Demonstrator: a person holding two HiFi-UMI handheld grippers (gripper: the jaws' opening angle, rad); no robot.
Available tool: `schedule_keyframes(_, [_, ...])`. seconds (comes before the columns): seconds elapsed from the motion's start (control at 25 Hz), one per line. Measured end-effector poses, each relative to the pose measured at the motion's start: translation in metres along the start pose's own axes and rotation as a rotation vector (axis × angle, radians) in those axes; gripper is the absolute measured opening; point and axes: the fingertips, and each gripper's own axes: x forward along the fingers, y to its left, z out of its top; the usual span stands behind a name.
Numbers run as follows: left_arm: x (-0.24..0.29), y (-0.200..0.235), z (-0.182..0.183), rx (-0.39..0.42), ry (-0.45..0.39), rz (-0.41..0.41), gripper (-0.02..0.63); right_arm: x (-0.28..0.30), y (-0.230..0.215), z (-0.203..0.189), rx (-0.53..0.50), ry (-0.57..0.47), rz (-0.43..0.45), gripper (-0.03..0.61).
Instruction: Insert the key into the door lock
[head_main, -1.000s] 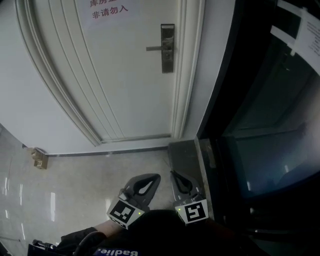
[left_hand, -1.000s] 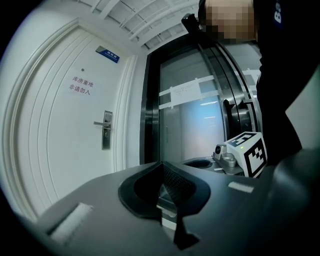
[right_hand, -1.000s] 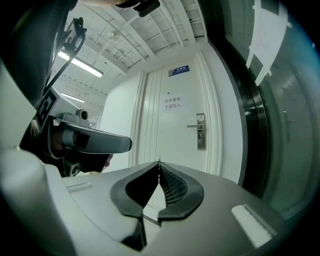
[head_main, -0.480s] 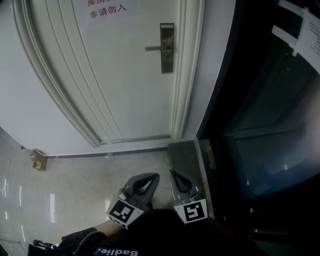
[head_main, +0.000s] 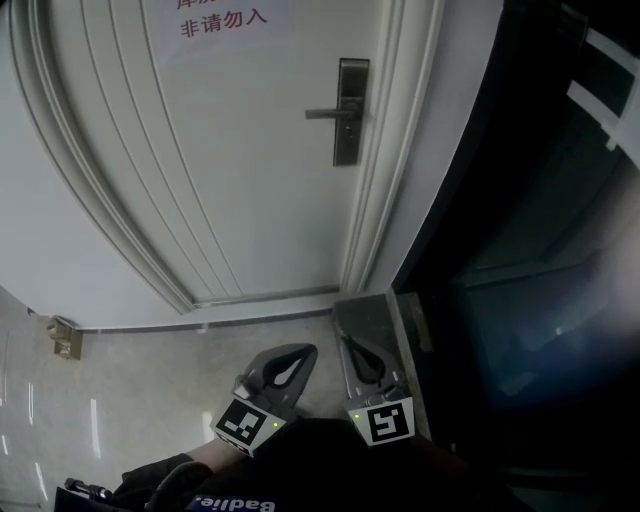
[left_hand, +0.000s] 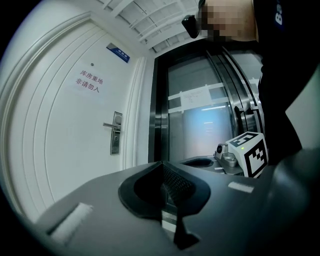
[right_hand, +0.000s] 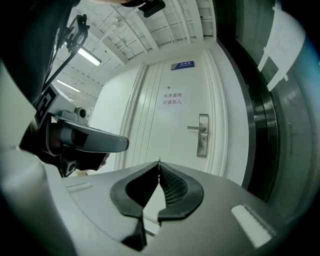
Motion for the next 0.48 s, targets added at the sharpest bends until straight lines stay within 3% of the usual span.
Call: schedule_keyframes(0.48, [0.006,0.147,0.011,-0.026,-0.042,-0.042,0.020,0.128,-0.005,0.026,-0.072,0.036,-0.120,0.011])
